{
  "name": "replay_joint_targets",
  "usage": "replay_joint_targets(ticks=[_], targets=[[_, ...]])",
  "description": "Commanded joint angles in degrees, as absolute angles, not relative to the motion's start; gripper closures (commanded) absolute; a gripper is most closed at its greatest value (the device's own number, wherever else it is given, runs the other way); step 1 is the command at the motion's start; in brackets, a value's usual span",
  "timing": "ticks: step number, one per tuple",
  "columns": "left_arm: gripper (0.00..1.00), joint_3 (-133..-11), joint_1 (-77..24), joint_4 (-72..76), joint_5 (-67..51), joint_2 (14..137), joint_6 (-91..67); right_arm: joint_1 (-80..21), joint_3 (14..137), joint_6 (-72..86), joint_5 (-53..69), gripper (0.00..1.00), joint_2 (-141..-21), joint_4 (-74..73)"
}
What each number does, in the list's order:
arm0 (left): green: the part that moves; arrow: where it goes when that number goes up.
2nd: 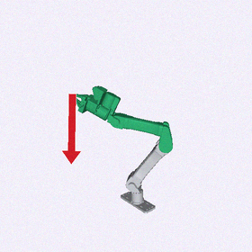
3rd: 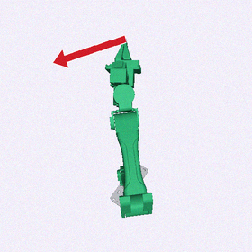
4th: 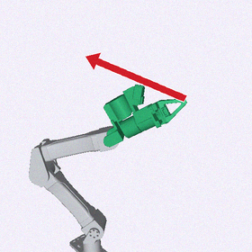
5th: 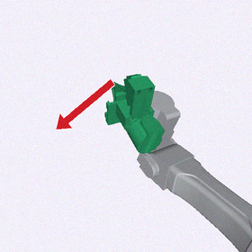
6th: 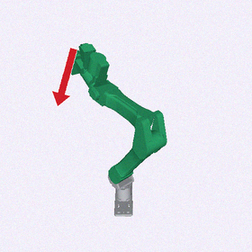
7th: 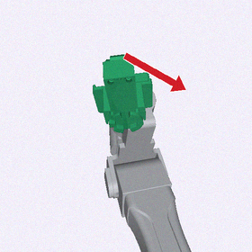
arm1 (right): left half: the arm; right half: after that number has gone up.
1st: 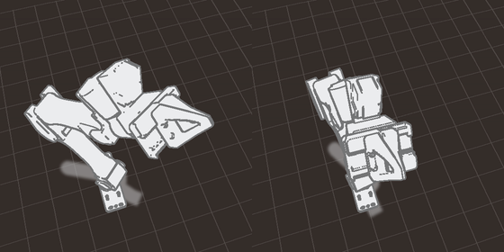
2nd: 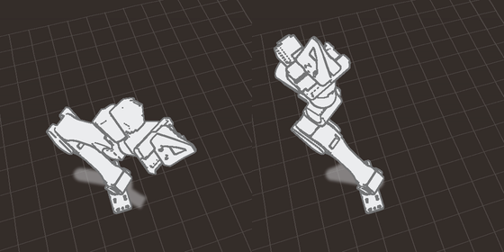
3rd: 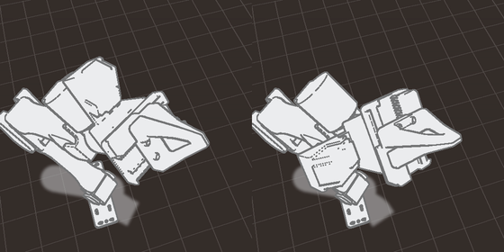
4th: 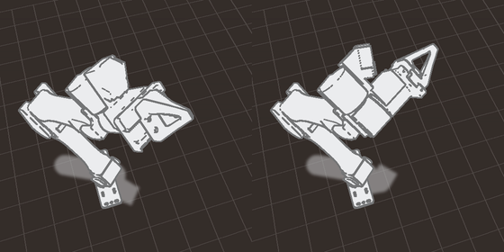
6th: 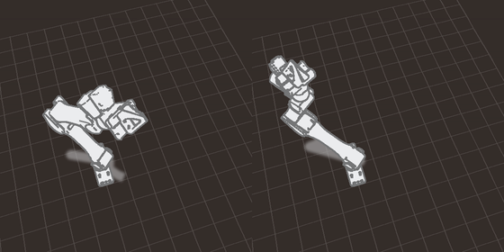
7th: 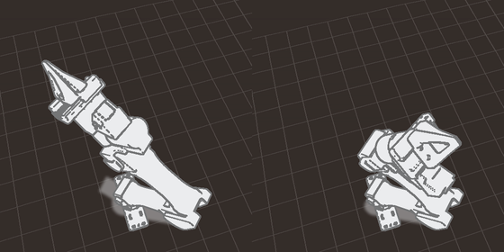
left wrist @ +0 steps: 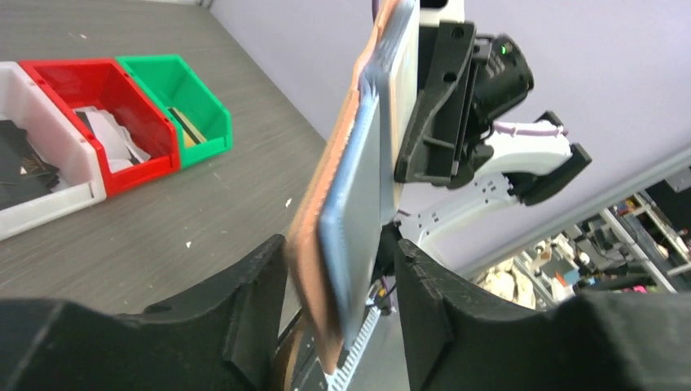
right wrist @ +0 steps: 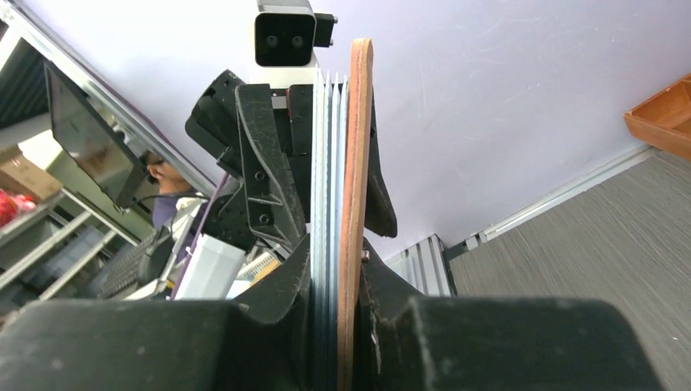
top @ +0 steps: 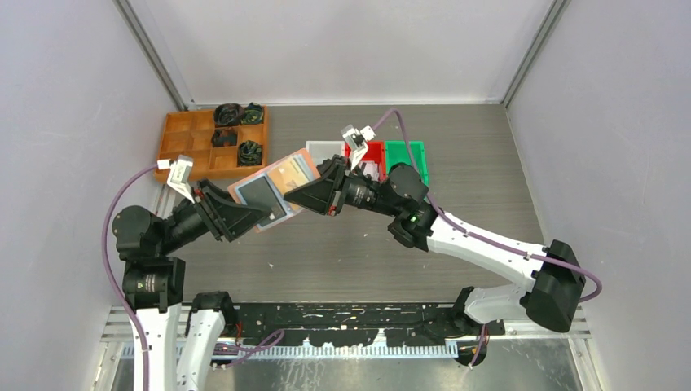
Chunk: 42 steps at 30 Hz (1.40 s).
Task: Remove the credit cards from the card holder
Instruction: Remove the credit card from the card holder.
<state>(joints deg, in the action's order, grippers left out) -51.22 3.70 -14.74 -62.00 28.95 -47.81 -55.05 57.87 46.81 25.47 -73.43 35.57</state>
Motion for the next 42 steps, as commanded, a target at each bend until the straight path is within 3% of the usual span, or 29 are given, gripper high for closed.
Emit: replay_joint_targets(ticks=[1,6,10,13,17,20,27,33,35,38,39,42], targets=[[0.51,-50.3,3.6,-4.4,-56.8,28.2,-56.5,-56.4,56.4,51.1,18.6,0.99,-71.2,48.7],[0.69,-49.9,3.6,1.3,-57.1,28.6,-61.4,-57.5,54.3,50.2,15.6,0.98,-70.5,49.7],[0.84,-50.1,3.6,-0.7,-57.0,28.5,-58.4,-57.5,53.7,49.7,15.0,0.79,-69.5,47.9],[0.91,-51.1,3.6,-4.7,-57.5,28.7,-53.6,-57.0,55.5,48.2,18.9,0.55,-68.8,42.7],[0.93,-52.7,3.6,-9.5,-60.6,29.3,-46.1,-55.2,60.6,44.7,27.4,0.41,-68.9,31.4],[0.93,-53.9,3.6,-13.8,-61.9,29.7,-40.6,-54.7,64.8,40.4,31.8,0.39,-69.4,21.8],[0.94,-55.9,3.6,-16.9,-66.4,30.3,-36.0,-54.4,71.4,31.6,33.4,0.44,-71.0,7.0],[0.95,-58.5,3.6,-21.8,-68.7,31.0,-31.3,-53.1,72.0,30.3,31.6,0.53,-71.1,4.0],[0.95,-58.7,3.6,-22.0,-68.6,31.1,-31.1,-53.1,71.3,31.5,32.0,0.6,-71.0,5.7],[0.94,-58.7,3.6,-21.8,-68.6,31.2,-31.5,-53.1,70.0,33.4,32.7,0.8,-70.8,8.9],[0.92,-58.6,3.5,-21.6,-68.6,31.2,-32.0,-53.0,69.5,33.9,32.7,0.84,-70.7,9.8],[0.71,-57.8,3.6,-19.5,-69.3,31.3,-34.9,-52.9,67.6,36.1,32.7,0.9,-70.0,14.6]])
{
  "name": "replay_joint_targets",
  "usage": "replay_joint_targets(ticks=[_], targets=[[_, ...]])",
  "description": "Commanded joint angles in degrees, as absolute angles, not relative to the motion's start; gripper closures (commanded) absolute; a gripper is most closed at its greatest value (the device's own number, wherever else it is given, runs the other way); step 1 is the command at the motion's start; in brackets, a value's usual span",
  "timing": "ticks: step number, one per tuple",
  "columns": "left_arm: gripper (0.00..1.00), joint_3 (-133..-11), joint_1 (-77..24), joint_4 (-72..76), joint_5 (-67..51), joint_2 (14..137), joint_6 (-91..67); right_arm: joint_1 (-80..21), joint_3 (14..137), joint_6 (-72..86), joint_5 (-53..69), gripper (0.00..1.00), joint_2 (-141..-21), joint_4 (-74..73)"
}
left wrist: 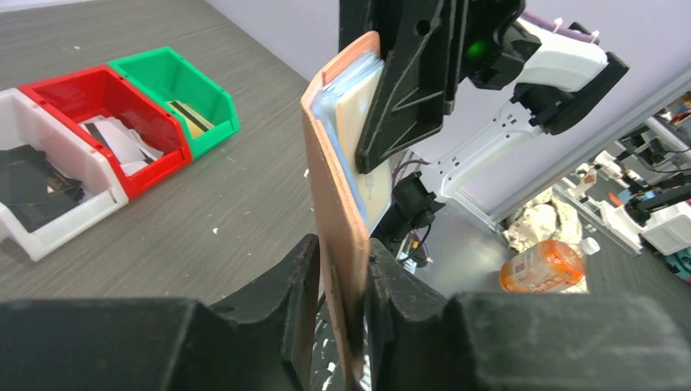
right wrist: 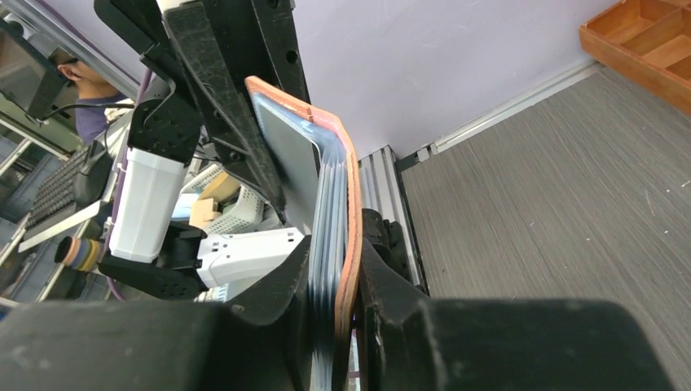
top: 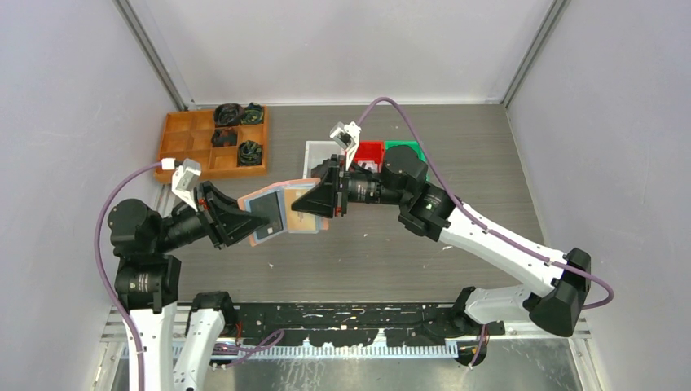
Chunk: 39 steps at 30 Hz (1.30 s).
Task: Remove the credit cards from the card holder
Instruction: Remove the credit card from the card holder.
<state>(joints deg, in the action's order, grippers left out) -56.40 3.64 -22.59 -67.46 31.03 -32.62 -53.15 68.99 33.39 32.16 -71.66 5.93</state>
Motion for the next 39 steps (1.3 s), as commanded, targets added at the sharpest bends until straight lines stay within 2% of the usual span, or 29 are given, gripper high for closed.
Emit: replay_joint_targets(ticks=[1,3,6,12,18,19,21,23,25,28,31,35,39], targets=[[0.67,-57.2,3.5,-18.3,-69.8,31.3,-36.4,-52.9,66.9,37.4,32.7,0.92,-69.9,16.4],[0.6,-56.2,3.6,-15.7,-70.6,31.4,-39.5,-52.6,65.8,39.4,32.9,0.95,-69.7,19.8],[0.6,-55.2,3.6,-13.3,-70.9,31.3,-43.1,-52.6,64.2,42.1,33.1,0.97,-69.7,24.2],[0.65,-54.2,3.6,-11.6,-70.5,31.3,-44.5,-52.6,61.0,46.0,33.0,0.99,-69.7,30.7],[0.8,-54.4,3.6,-12.8,-69.4,31.1,-43.0,-52.3,58.7,46.5,32.9,0.98,-68.1,33.1],[0.83,-54.4,3.6,-12.8,-69.5,31.0,-43.0,-52.1,58.2,46.5,32.8,0.96,-67.7,33.3],[0.88,-54.6,3.6,-12.7,-69.7,30.9,-43.1,-51.4,57.1,46.8,32.5,0.84,-67.0,33.8],[0.93,-54.6,3.6,-12.6,-70.0,30.9,-43.3,-50.7,56.1,47.5,32.5,0.65,-66.5,34.3],[0.96,-54.6,3.6,-12.5,-70.2,30.9,-43.4,-49.7,55.8,48.5,32.6,0.51,-66.4,34.2],[0.98,-54.7,3.6,-12.6,-71.0,30.9,-43.6,-47.0,56.3,50.2,32.9,0.4,-65.6,31.6],[0.99,-54.9,3.6,-12.7,-70.7,31.1,-44.0,-43.3,58.4,49.1,30.7,0.36,-63.0,23.9],[1.0,-55.6,3.6,-14.7,-69.4,31.5,-42.9,-41.5,61.3,44.8,26.5,0.38,-57.9,14.0],[1.0,-55.9,3.6,-15.8,-66.9,32.3,-42.9,-41.6,61.9,49.5,32.7,0.38,-57.9,17.8]])
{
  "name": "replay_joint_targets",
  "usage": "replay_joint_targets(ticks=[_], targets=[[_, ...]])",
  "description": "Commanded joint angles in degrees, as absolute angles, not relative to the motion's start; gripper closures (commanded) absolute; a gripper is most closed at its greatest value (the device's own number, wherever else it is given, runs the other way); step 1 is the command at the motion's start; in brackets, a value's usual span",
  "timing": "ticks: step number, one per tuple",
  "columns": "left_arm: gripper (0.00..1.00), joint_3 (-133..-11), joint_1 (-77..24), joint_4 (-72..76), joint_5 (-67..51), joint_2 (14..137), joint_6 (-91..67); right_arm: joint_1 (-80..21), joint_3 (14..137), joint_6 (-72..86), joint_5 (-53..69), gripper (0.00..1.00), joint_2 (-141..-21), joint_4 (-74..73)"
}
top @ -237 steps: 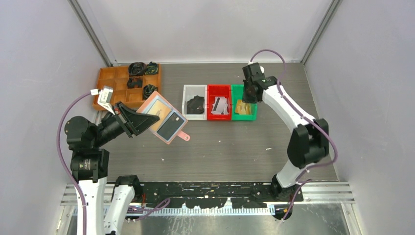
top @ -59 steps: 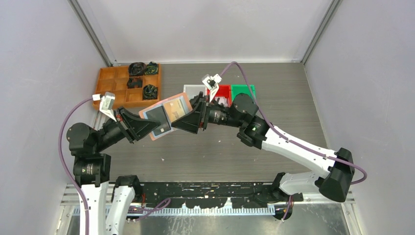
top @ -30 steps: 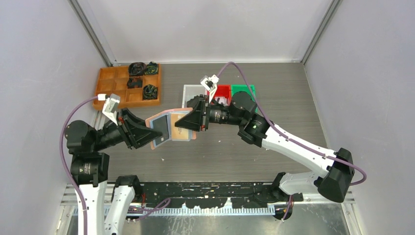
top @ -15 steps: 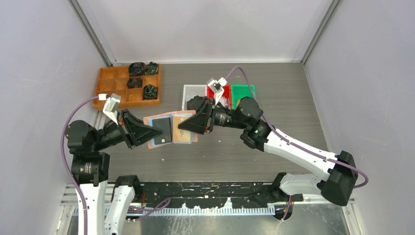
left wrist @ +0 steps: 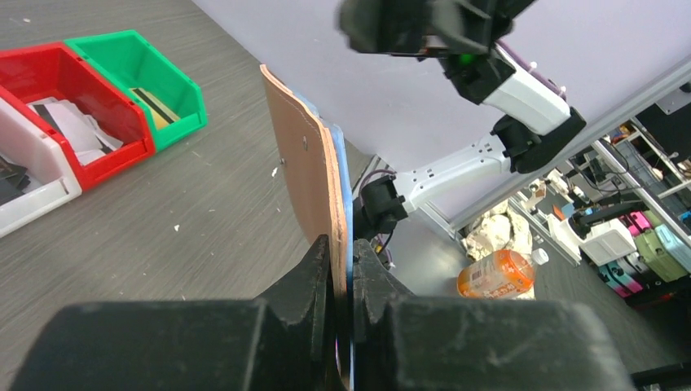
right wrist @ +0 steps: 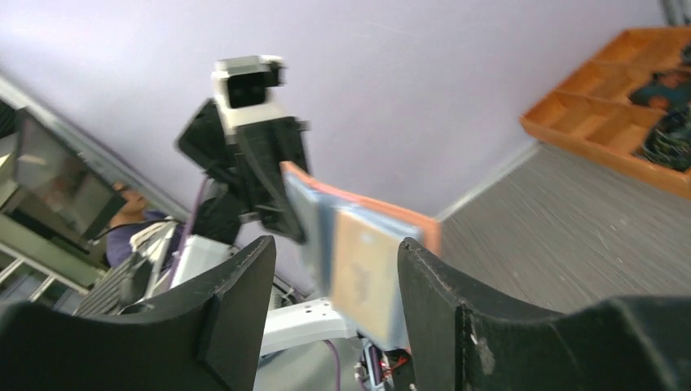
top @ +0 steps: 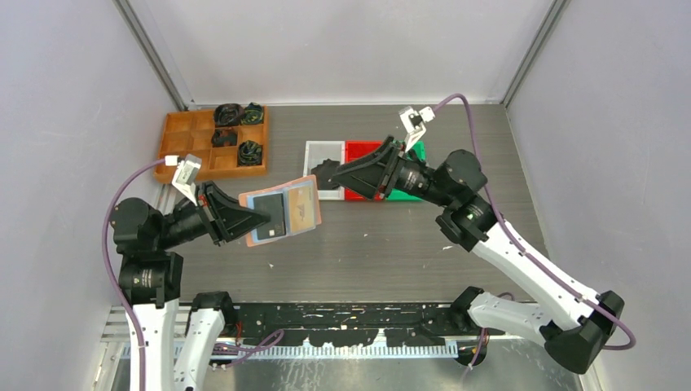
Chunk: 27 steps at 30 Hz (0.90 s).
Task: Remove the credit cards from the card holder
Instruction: Remove the credit card from the card holder.
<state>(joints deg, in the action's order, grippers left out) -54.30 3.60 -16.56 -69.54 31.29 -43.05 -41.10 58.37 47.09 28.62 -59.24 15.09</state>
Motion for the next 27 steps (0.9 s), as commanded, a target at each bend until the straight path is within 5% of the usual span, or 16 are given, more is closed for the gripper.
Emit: replay_joint_targets(ticks=[1,10,27], targets=[[1.0,-55.8,3.6,-15.7,-66.5,32.6,-43.6,-41.9,62.0,51.7,35.0,0.38,-58.9,20.0],[1.0,-55.0,3.6,-12.7,-66.1,32.6,-47.5,-53.6,67.6,47.8,39.3,0.38,-69.7,17.1],[1.0,-56.1,3.6,-9.9,-68.8,32.1,-52.3,-53.9,69.8,45.1,39.4,0.41,-75.2,14.5]])
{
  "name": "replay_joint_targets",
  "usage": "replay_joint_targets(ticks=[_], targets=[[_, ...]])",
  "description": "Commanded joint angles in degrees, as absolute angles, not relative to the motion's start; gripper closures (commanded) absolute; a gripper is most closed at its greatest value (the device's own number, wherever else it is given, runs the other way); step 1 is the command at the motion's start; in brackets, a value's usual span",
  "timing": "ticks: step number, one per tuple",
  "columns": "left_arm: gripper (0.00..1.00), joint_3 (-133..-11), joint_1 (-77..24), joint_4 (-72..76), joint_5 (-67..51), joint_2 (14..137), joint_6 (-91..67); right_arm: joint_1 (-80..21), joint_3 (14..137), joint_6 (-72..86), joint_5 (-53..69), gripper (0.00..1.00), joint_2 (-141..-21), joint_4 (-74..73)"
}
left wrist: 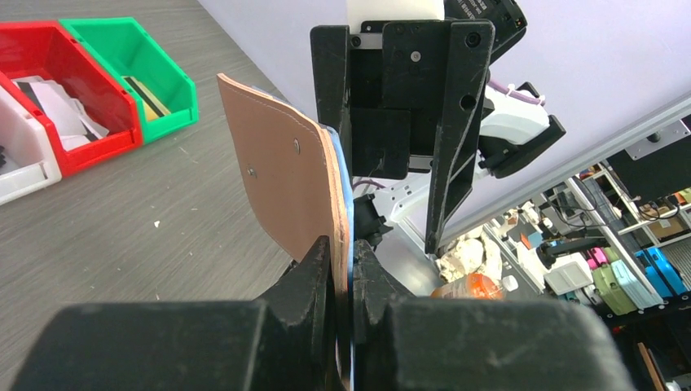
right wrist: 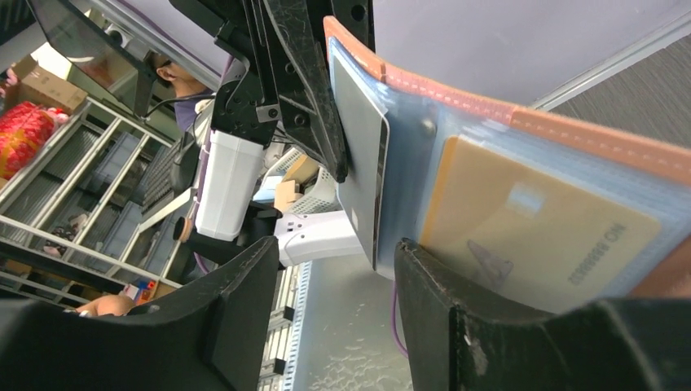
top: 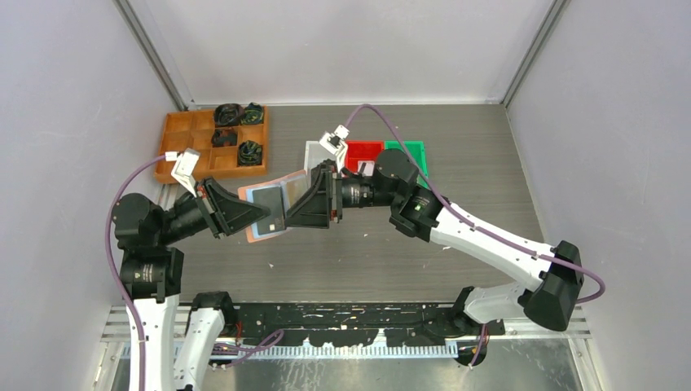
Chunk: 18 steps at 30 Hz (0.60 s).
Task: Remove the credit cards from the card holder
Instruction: Remove the credit card from the card holder.
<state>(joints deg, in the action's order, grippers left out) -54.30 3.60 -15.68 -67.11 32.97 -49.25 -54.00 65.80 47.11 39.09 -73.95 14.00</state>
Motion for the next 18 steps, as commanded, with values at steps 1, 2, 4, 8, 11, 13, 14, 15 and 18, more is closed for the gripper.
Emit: replay_joint_targets(ticks=[1,2,4,8,11,13,14,15,18], targets=[[1.0,-56.2,3.6,-9.6,-68.8,32.0,-52.8,-53.9,70.3,45.2,39.5,0.41,-75.5,14.5],[1.0,-56.2,3.6,-9.5,-68.9,31.8,-53.2,-54.0,70.6,45.1,39.5,0.42,-75.9,14.6],[1.0,-56.5,3.6,-9.4,-69.2,31.5,-53.8,-54.0,71.4,45.6,39.9,0.45,-76.7,15.5],[1.0,-56.6,3.6,-9.4,-69.4,31.2,-54.2,-53.9,72.4,48.1,41.0,0.52,-78.2,19.3],[1.0,-56.4,3.6,-9.4,-69.5,31.3,-54.5,-53.7,71.8,52.0,41.9,0.61,-78.8,25.3],[0.98,-56.3,3.5,-9.3,-69.7,31.3,-54.5,-53.3,70.9,55.7,42.5,0.69,-79.1,30.0],[0.97,-56.2,3.6,-9.4,-69.7,31.3,-54.4,-53.2,70.3,57.5,42.6,0.73,-79.2,32.5],[0.95,-56.1,3.6,-9.5,-69.8,31.4,-54.4,-53.0,69.6,59.0,42.7,0.79,-79.2,34.8],[0.86,-56.0,3.6,-9.4,-69.7,31.4,-54.4,-52.7,67.5,63.0,42.6,0.92,-79.3,41.3]])
